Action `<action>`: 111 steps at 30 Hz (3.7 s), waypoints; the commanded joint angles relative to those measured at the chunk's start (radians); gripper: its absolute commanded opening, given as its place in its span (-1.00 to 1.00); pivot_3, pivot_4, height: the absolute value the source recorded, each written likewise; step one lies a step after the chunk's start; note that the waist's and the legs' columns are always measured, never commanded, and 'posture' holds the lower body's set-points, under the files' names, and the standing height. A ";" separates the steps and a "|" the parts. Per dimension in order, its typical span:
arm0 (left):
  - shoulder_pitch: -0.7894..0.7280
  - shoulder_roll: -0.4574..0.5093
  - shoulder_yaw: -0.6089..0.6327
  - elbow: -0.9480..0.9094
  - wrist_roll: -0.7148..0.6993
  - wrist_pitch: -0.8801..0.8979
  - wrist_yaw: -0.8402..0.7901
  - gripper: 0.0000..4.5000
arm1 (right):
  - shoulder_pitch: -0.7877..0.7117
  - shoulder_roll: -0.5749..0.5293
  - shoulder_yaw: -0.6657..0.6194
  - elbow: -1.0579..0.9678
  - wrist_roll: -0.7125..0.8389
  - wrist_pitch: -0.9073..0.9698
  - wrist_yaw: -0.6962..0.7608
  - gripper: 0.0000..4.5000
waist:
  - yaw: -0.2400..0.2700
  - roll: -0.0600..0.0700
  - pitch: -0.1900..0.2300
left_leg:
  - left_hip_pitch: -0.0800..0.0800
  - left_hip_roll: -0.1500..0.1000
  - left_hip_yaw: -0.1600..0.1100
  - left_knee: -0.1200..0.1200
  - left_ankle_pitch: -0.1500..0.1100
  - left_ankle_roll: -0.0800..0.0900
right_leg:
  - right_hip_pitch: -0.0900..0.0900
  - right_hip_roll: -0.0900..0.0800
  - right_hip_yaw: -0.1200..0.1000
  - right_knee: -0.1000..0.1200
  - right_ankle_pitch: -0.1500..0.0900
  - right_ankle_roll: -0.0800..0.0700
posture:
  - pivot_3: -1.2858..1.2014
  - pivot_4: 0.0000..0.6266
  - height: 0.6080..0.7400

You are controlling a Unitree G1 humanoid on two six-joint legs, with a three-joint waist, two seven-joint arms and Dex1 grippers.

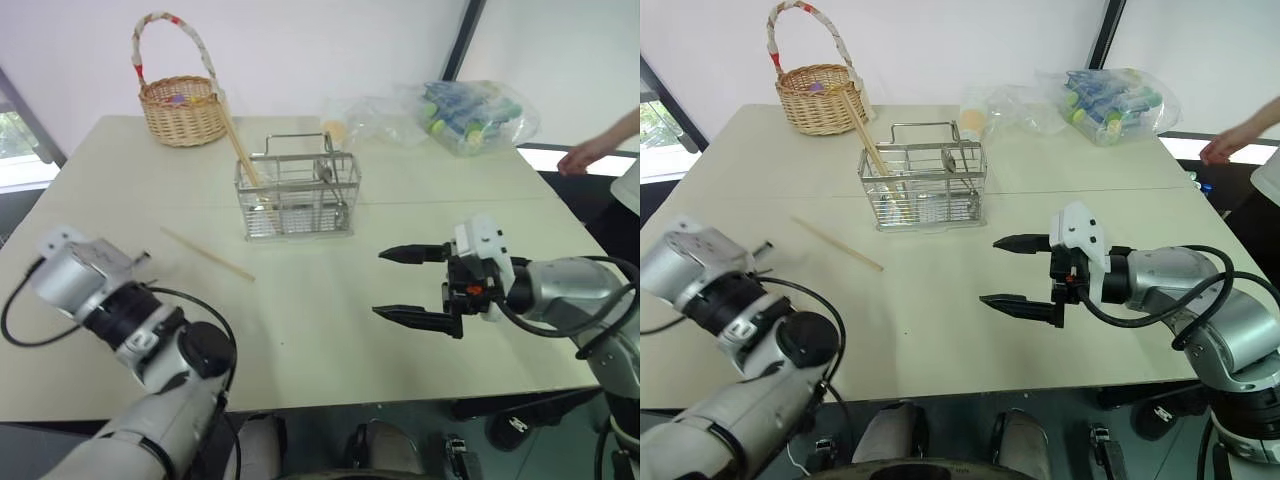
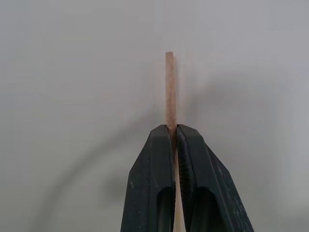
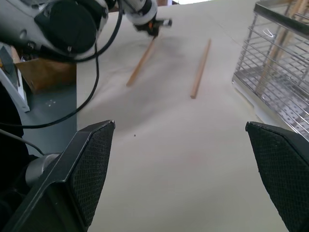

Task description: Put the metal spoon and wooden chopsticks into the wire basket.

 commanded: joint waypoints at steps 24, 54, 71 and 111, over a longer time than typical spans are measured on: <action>-0.504 0.232 -0.476 0.857 -0.506 -0.794 -0.593 -0.98 | 0.078 0.048 -0.114 -0.087 0.062 0.005 -0.188 1.00 | -0.014 0.004 0.001 | 0.000 -0.001 0.003 0.000 -0.001 0.001 | -0.001 0.000 -0.003 0.002 0.000 0.001 | 0.03 -0.52 -0.81; -0.008 0.032 -0.832 0.223 -0.399 -0.954 -0.562 -0.56 | -0.036 0.026 -0.147 -0.005 0.125 0.035 -0.250 1.00 | -0.026 0.007 0.002 | 0.001 -0.001 0.003 0.001 -0.002 0.005 | 0.001 0.000 -0.003 0.001 0.000 0.000 | 0.03 -0.52 -0.81; -0.144 0.109 -0.657 -0.046 -0.556 -0.569 -0.341 0.99 | -0.139 0.034 -0.084 0.092 0.056 0.012 -0.175 1.00 | -0.027 0.008 0.002 | 0.001 -0.001 0.002 0.000 -0.002 0.004 | 0.001 0.001 -0.002 0.000 0.000 0.000 | 0.03 -0.52 -0.81; -0.030 0.010 -0.311 0.585 -0.326 -0.275 0.276 0.99 | -0.175 0.060 -0.004 0.100 -0.012 -0.005 -0.072 1.00 | -0.027 0.007 0.002 | 0.001 -0.001 0.002 0.001 0.001 -0.001 | 0.001 -0.002 -0.002 0.001 0.002 0.003 | 0.03 -0.52 -0.81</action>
